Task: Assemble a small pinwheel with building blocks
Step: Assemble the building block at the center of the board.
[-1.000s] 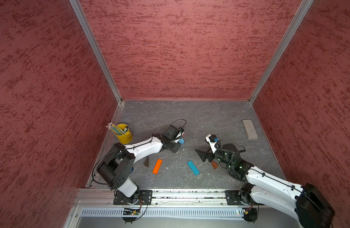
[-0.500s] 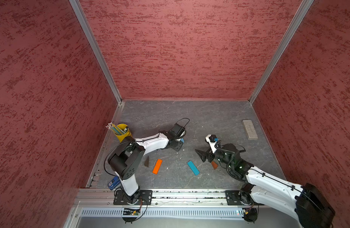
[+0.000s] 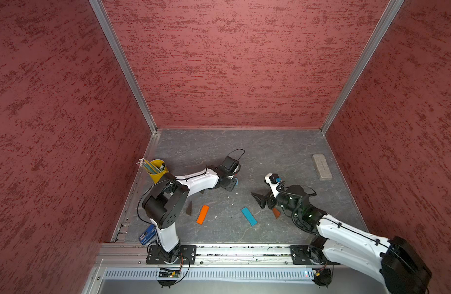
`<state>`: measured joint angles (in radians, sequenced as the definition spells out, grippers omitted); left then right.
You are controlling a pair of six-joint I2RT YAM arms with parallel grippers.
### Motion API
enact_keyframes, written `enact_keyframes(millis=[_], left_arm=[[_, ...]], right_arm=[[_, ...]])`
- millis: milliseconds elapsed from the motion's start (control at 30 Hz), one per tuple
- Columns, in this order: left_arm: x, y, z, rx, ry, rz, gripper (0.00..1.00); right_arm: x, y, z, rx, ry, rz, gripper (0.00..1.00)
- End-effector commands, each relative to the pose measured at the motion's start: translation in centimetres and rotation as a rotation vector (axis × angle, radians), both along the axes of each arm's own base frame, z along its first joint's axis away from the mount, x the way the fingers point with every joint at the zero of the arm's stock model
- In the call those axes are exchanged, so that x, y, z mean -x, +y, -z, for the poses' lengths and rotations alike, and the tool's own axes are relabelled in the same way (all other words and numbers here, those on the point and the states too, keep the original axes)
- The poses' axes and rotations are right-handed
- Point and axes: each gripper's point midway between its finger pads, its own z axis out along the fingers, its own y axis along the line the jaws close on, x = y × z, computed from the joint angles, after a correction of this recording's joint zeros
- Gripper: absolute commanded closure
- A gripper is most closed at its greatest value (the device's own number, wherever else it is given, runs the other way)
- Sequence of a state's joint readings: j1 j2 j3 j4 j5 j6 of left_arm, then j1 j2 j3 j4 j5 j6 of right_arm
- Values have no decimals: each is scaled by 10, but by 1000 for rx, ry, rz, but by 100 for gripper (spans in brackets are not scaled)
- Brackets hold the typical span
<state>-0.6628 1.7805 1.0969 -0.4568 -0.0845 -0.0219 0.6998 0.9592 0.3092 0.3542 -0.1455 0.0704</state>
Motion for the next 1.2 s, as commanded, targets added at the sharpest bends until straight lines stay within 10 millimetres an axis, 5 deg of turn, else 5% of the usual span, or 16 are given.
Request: enact_keyframes(millis=[0,1167], left_arm=[[-5,1,1,-12,0,-3,59],[-30,-2,0,13,-21,-35,60]], right_arm=[[2,3,-4,-19,-18,-15,1],[2,4,-2,-13,-14,-17,1]])
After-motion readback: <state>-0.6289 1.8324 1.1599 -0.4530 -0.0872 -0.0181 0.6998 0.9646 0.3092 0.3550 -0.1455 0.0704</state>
